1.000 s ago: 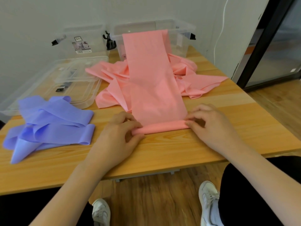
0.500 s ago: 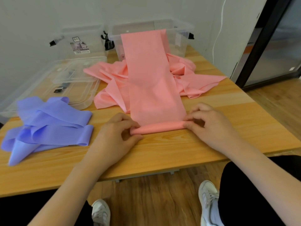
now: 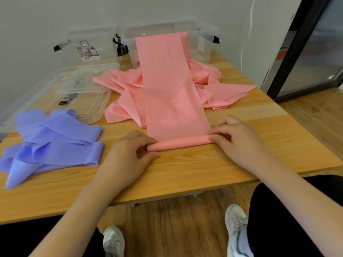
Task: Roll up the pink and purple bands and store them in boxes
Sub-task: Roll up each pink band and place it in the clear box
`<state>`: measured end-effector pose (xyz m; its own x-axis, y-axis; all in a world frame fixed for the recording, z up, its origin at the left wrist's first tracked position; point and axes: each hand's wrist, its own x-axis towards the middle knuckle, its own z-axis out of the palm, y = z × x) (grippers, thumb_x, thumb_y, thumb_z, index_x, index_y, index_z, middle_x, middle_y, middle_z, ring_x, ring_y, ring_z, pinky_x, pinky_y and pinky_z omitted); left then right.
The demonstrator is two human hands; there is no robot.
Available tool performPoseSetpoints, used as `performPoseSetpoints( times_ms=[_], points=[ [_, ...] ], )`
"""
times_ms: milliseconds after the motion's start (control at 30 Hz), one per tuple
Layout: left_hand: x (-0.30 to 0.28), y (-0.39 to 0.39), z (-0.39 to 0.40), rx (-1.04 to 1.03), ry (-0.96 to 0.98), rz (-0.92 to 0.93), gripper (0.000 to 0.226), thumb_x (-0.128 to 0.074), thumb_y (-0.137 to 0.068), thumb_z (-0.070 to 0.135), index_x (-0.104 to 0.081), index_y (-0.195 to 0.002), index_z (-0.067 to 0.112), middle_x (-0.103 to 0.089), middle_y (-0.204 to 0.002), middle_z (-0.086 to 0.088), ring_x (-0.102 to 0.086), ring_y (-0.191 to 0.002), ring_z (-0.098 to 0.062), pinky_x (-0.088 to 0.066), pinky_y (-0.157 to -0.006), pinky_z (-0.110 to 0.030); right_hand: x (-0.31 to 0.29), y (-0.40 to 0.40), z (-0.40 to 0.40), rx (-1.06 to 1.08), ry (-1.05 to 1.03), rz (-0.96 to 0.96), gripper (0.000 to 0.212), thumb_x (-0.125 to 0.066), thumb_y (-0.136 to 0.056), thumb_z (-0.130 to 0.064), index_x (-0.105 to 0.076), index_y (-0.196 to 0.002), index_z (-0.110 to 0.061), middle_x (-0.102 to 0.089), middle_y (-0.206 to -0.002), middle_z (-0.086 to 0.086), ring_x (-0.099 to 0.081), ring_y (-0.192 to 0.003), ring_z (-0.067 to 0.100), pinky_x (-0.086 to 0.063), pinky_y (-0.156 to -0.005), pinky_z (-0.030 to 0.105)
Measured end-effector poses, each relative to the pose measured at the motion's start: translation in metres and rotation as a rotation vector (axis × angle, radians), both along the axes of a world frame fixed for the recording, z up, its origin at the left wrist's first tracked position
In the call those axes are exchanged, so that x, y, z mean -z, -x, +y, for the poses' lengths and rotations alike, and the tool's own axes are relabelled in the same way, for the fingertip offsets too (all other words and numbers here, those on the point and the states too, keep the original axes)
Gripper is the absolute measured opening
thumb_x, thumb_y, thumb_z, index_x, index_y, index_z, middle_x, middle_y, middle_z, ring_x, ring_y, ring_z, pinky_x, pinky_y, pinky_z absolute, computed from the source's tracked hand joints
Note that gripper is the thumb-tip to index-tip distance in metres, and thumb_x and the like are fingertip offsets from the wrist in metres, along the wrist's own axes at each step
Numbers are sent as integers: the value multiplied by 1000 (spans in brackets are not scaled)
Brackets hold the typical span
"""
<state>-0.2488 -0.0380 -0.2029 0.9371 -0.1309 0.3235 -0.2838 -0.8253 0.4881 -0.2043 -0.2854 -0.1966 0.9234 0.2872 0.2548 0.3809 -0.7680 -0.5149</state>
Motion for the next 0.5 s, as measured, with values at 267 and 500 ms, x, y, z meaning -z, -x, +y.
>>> performPoseSetpoints(
  times_ms=[267,500],
  points=[
    [-2,4,-2,-65,37,-10,14,-60,-87,12,-57,-90,26,-56,-75,13,-50,-69,-3,-38,-66,-8,-3,6,0,-25,-11,-14,12,-62,-85,-14,-65,-94,-21,-50,-79,-24,-47,-73,-5,-35,-69,4],
    [-2,3,0,-29,-27,-8,13,-71,-79,19,-68,-92,17,-53,-77,21,-51,-73,7,-36,-69,-4,2,4,2,-37,26,-45,21,-61,-86,-18,-69,-105,-14,-51,-93,-8,-43,-92,6,-25,-76,10]
  ],
)
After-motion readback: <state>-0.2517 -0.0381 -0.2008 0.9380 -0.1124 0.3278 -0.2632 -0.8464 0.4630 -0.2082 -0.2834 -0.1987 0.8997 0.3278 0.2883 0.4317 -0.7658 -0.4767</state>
